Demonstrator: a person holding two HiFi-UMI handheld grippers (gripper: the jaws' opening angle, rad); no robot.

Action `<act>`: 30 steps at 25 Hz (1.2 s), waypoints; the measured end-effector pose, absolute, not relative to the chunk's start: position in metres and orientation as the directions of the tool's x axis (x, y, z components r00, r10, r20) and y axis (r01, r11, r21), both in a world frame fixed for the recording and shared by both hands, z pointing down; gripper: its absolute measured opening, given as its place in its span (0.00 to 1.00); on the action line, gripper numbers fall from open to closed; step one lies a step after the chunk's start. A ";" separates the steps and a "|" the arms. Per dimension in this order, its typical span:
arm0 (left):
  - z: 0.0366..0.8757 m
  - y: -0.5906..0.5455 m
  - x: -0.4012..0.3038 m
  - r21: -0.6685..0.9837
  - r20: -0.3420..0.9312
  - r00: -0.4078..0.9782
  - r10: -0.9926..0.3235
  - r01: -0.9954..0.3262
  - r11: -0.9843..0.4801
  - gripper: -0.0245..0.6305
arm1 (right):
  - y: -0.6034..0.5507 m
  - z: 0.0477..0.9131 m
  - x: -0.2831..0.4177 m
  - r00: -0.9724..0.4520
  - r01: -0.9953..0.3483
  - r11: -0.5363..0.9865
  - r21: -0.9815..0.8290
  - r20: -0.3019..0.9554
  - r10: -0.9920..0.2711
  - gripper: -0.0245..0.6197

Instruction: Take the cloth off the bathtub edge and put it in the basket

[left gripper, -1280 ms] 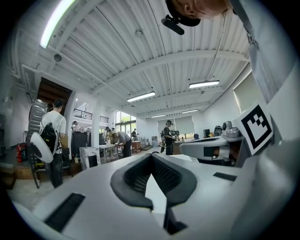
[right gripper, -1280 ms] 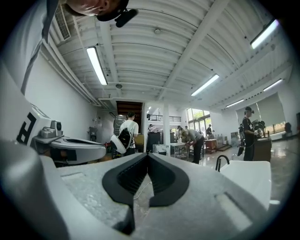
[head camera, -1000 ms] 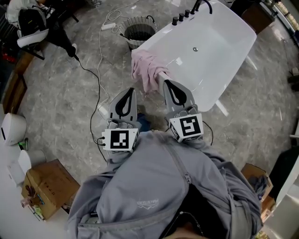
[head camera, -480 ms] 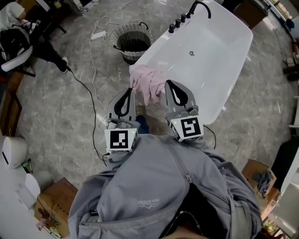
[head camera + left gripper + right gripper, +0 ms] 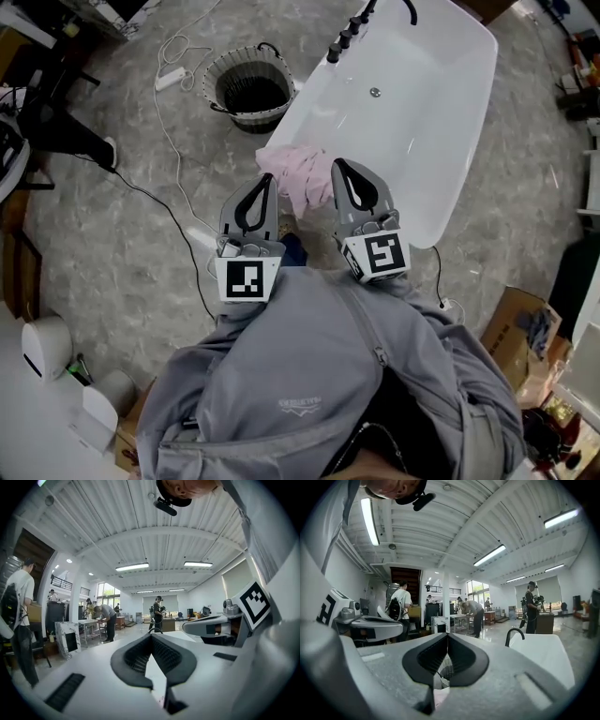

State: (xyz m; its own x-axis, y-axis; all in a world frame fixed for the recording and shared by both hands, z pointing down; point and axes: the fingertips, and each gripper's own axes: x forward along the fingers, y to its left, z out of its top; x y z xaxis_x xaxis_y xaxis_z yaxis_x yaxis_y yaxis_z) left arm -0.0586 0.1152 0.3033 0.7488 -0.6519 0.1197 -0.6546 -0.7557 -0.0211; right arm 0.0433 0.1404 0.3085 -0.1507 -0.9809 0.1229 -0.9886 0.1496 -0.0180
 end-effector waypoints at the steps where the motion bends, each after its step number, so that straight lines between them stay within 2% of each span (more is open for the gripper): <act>1: 0.305 0.108 -0.057 -0.026 0.121 0.761 -0.638 -0.640 -0.768 0.04 | 0.135 0.310 0.045 -0.134 -0.991 0.133 -0.021 0.126 -0.983 0.05; 6: 0.312 0.085 -0.044 -0.038 0.130 0.807 -0.576 -0.577 -0.816 0.04 | 0.121 0.315 0.057 -0.053 -0.998 0.049 -0.035 0.137 -0.989 0.05; 13: 0.323 0.073 -0.025 -0.001 0.140 0.824 -0.549 -0.554 -0.833 0.04 | 0.110 0.323 0.072 -0.034 -0.999 0.031 -0.024 0.161 -0.986 0.05; 30: 0.358 0.056 -0.014 -0.015 0.227 0.780 -0.583 -0.596 -0.803 0.04 | 0.076 0.355 0.070 -0.171 -0.985 0.167 -0.036 0.220 -0.960 0.05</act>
